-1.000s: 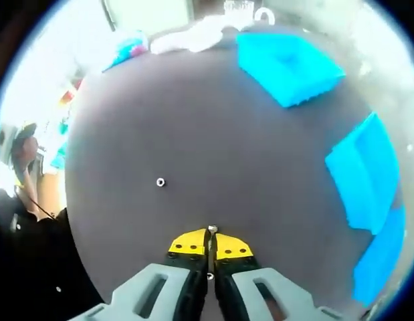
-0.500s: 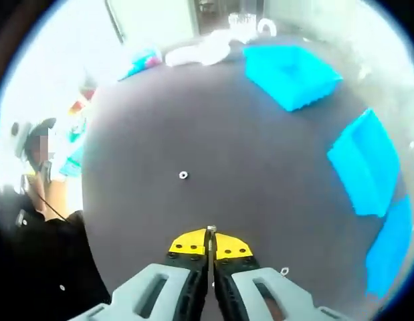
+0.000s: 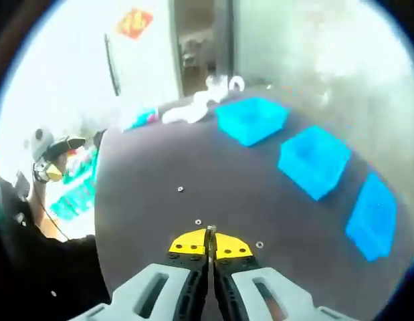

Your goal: Sort the screws, nuts, and washers into the corresponding bins

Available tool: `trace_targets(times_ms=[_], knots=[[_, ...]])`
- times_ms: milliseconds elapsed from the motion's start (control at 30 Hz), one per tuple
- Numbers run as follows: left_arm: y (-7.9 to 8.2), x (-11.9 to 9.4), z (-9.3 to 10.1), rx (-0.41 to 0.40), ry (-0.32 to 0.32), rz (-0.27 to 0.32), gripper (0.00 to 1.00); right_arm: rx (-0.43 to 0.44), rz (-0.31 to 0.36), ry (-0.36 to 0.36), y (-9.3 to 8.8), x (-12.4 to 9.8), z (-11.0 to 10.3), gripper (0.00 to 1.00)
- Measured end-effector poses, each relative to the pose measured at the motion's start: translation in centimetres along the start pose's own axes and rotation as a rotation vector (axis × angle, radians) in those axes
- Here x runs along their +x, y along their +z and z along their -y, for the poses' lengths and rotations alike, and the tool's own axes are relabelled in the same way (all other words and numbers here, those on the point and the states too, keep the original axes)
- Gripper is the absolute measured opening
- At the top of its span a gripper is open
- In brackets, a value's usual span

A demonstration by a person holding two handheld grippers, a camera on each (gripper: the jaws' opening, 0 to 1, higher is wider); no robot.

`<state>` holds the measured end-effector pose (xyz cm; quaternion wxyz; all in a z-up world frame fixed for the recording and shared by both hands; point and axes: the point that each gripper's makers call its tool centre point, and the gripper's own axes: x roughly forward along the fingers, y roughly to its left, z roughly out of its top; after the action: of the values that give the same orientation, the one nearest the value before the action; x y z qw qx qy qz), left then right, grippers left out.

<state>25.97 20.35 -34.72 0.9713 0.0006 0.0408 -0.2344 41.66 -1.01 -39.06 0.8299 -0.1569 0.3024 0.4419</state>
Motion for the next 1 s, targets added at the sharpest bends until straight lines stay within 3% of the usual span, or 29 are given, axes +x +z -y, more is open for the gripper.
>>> trace_targets(times_ms=[400,467,600,1000], knots=[[1.0,0.7,0.2,-0.011,0.004,0.012,0.48,0.084,0.364,-0.196,-1.5,-6.8,1.7,0.00],[1.2,0.8,0.3,-0.010,0.005,0.015,0.48,0.057,0.442,-0.261,-1.3,-8.4,2.7,0.00],[1.2,1.1,0.5,-0.009,0.001,0.016,0.48,0.085,0.530,-0.336,-1.8,-10.9,3.3,0.00],[0.7,1.7,0.4,-0.015,-0.008,0.006,0.48,0.160,0.632,-0.534,-4.1,-14.4,5.4,0.00]])
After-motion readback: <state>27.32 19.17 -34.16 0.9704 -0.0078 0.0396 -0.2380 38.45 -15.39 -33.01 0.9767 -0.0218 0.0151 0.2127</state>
